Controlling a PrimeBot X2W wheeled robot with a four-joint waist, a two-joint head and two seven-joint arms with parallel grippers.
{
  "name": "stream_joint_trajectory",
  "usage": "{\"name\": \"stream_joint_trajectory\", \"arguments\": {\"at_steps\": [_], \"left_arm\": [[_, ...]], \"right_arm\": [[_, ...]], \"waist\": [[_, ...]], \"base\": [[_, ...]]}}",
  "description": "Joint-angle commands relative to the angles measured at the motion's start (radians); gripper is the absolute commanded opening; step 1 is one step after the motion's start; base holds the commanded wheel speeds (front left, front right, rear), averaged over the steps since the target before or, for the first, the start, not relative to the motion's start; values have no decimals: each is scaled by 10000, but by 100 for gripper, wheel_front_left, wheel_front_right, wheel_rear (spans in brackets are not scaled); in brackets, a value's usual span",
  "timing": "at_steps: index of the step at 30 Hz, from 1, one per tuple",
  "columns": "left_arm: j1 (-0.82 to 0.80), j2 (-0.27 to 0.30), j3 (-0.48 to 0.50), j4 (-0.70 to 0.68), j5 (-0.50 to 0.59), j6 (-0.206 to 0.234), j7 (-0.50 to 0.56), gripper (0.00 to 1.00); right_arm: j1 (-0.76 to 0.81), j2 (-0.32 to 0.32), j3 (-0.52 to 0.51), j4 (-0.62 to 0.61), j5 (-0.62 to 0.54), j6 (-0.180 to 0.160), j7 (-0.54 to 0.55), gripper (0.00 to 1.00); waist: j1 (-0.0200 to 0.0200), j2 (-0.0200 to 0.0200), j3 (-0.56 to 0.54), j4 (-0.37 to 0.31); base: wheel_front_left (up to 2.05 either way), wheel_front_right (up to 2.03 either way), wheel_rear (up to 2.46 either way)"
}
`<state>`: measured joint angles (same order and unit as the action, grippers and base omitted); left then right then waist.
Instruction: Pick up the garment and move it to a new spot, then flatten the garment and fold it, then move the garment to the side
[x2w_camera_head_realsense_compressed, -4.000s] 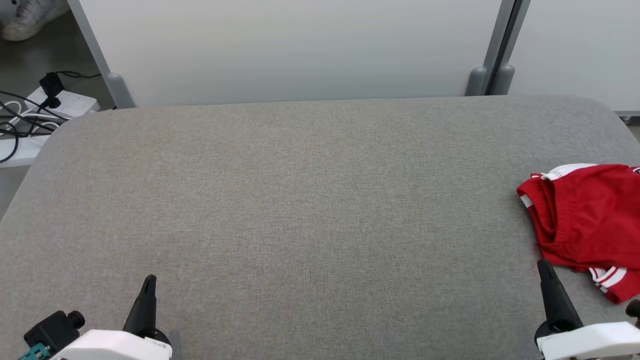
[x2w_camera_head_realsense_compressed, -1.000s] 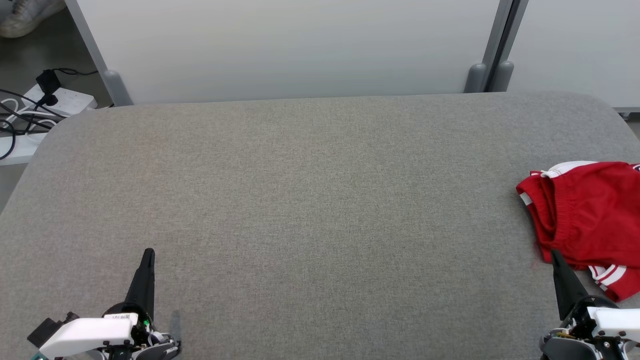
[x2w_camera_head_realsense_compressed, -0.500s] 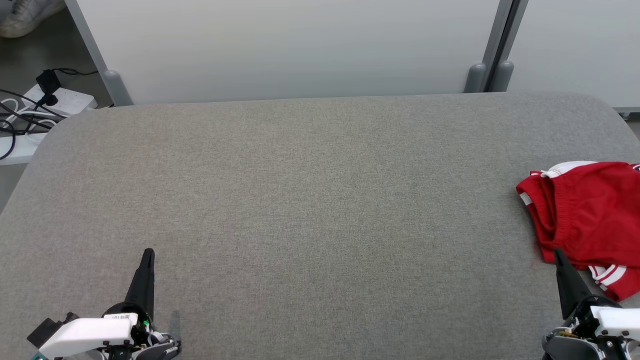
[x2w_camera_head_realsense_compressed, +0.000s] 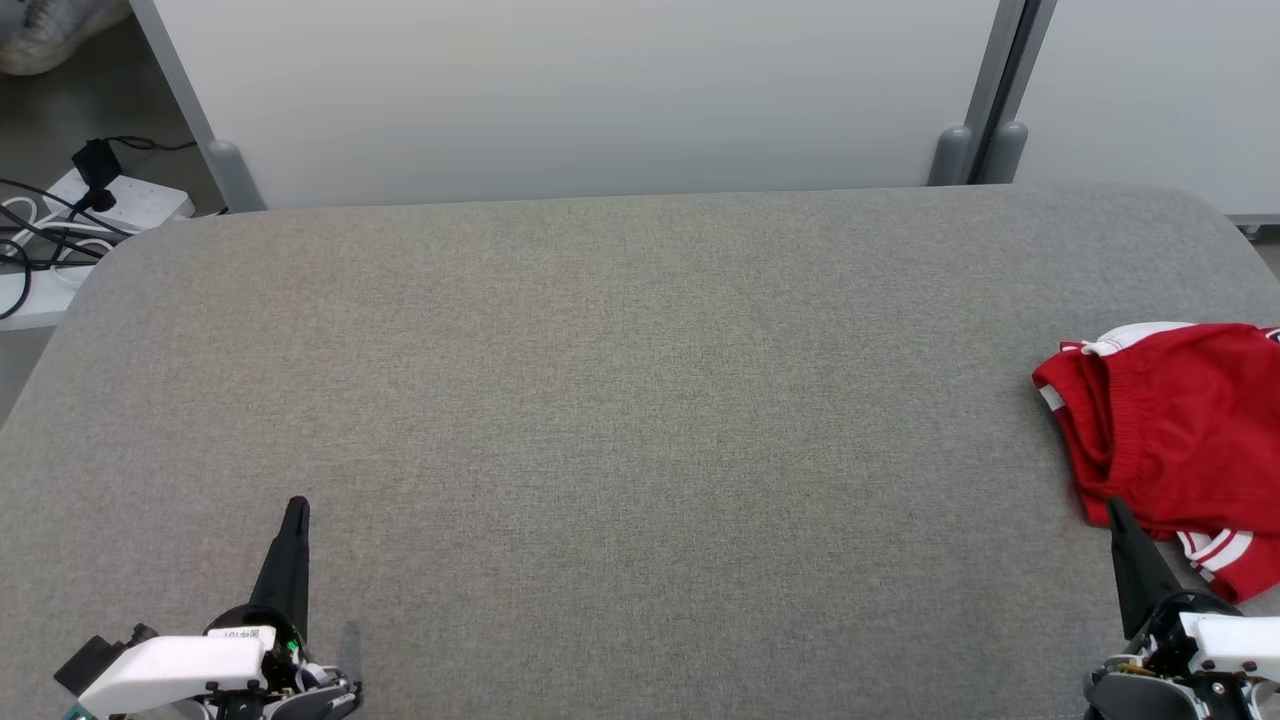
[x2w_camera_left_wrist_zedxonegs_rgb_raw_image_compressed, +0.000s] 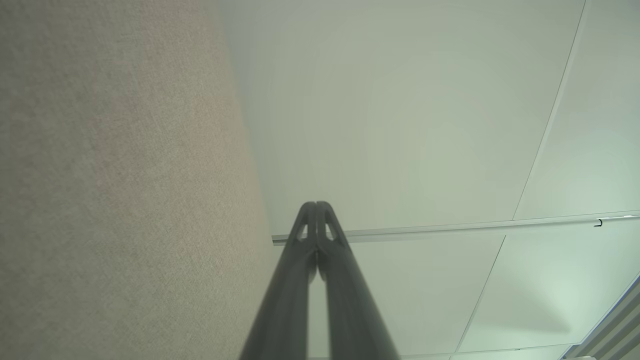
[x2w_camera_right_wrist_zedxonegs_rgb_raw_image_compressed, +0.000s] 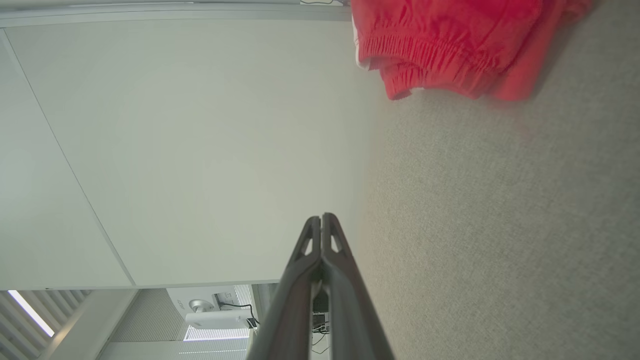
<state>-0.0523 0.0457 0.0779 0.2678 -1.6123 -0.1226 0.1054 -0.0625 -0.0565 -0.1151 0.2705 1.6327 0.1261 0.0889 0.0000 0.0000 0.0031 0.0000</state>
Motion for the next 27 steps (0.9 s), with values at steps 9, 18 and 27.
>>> {"name": "stream_joint_trajectory", "arguments": {"at_steps": [9,18,27], "left_arm": [[-555,73,329,-226,14,-81,55,0],[-555,69,335,-226,19,-81,60,0],[-556,65,340,-226,22,-81,64,0]], "right_arm": [[-438,-65,187,-266,-97,46,104,0],[-440,-49,164,-265,-116,46,123,0],[-442,-36,145,-264,-132,46,138,0]], "waist": [[0,0,0,0],[0,0,0,0],[0,0,0,0]], "base": [[0,0,0],[0,0,0],[0,0,0]]}}
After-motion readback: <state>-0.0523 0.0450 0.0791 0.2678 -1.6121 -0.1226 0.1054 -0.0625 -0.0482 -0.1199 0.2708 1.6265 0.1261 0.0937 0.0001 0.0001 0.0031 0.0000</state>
